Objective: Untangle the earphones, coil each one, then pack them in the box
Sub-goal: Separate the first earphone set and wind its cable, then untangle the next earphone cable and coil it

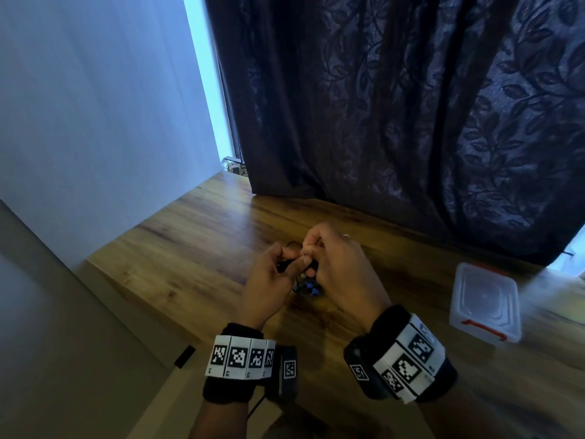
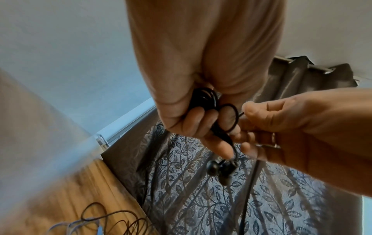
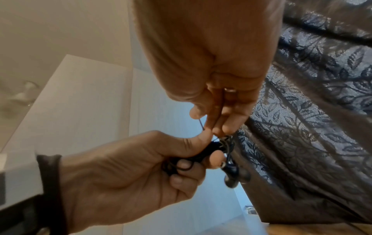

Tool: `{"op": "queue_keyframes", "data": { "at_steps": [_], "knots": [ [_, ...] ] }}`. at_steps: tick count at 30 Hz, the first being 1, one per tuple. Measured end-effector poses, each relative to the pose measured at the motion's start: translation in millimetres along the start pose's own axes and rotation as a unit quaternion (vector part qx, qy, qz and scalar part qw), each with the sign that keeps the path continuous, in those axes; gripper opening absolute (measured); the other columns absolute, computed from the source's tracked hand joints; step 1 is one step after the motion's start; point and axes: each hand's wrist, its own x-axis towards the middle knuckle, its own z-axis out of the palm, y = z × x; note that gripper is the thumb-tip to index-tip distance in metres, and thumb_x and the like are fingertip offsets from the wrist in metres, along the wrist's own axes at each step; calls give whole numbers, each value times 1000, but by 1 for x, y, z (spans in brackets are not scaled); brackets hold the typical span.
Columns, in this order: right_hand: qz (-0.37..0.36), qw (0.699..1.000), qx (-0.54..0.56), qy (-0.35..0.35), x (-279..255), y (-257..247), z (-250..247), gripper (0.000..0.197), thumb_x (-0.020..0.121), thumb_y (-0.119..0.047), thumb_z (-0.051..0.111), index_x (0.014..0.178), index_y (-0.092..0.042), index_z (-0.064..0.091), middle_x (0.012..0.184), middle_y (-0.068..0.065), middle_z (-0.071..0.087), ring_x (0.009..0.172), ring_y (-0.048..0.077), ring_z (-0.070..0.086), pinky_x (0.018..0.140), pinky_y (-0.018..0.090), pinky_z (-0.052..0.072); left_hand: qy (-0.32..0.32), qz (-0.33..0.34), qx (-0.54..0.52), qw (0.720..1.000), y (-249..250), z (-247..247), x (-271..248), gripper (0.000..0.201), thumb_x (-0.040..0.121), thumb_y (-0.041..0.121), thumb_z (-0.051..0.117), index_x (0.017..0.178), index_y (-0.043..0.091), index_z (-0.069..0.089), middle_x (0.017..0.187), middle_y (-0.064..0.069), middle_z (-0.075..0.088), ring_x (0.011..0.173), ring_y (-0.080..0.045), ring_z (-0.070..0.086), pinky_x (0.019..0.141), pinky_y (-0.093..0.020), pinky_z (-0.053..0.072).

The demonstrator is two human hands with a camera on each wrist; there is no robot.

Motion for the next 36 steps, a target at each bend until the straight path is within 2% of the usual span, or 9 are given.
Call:
{"op": "queue_keyframes", "data": {
  "at_steps": [4, 8, 13, 15, 18, 22, 28, 32, 36],
  "knots": [
    [-36, 996, 2, 77, 1, -2, 6, 26, 80, 8, 63, 89, -16, 57, 93, -5, 54, 91, 15, 51, 76, 41, 51, 17, 8, 27, 999, -6, 1, 2, 7, 90, 12, 68, 88, 8, 62, 80, 1, 66, 82, -14, 64, 70, -28, 53],
    [-5, 992, 59, 109, -3, 0, 13, 35, 74, 19, 56, 88, -13, 58, 94, 0, 57, 89, 18, 57, 76, 42, 56, 9, 1, 34, 999, -10, 3, 4, 10, 88, 6, 68, 82, 10, 61, 81, -1, 66, 79, -15, 63, 65, -37, 55],
    [57, 987, 132, 76, -2, 10, 11, 19, 94, 0, 61, 90, -19, 62, 96, 0, 65, 85, 1, 61, 65, 10, 48, 21, -45, 30, 998, -23, 9, 3, 6, 89, 10, 69, 86, 11, 64, 82, -1, 70, 81, -10, 67, 65, -26, 53],
    [69, 980, 178, 49, -4, 15, 9, 8, 97, -11, 64, 96, -19, 66, 95, -2, 67, 78, -7, 61, 60, 4, 46, 34, -60, 22, 997, -28, 8, 5, 7, 89, 12, 69, 86, 8, 64, 82, -5, 70, 81, -12, 67, 68, -24, 49],
    [63, 985, 162, 15, -8, 23, 11, 12, 94, -16, 69, 106, -16, 70, 96, -4, 68, 76, -5, 63, 66, 6, 49, 31, -42, 29, 998, -30, 7, 7, 11, 90, 16, 69, 86, 7, 63, 84, -8, 69, 84, -15, 66, 69, -26, 51],
    [71, 987, 146, 13, -6, 37, 12, 1, 94, -13, 69, 94, -13, 70, 92, 2, 69, 73, -4, 64, 61, 8, 49, -14, -26, 32, 999, -29, 13, 4, 13, 89, 17, 70, 90, 6, 63, 86, -7, 70, 85, -12, 68, 67, -17, 52],
    [137, 986, 60, 67, 1, 78, -22, 3, 98, -24, 62, 95, -22, 63, 90, -15, 63, 84, -6, 59, 66, 8, 41, -15, -90, -10, 996, -36, 13, 7, 37, 82, 32, 76, 112, 18, 60, 94, -2, 71, 89, -14, 69, 68, -23, 55],
    [174, 975, -31, 137, 12, 130, -39, 6, 97, -23, 64, 95, -18, 64, 86, -10, 65, 77, 2, 59, 62, 10, 37, 4, -117, 70, 991, -58, 6, 5, 17, 87, 32, 71, 95, 19, 63, 94, -6, 68, 94, -23, 66, 81, -42, 55],
    [269, 954, -74, 111, 24, 188, -33, 12, 98, -21, 59, 98, -12, 68, 91, 2, 66, 90, 19, 63, 71, 23, 40, -17, -149, 135, 979, -68, 7, 0, 8, 93, 25, 65, 85, 22, 64, 89, 3, 69, 90, -15, 64, 83, -38, 51]
  ]
}}
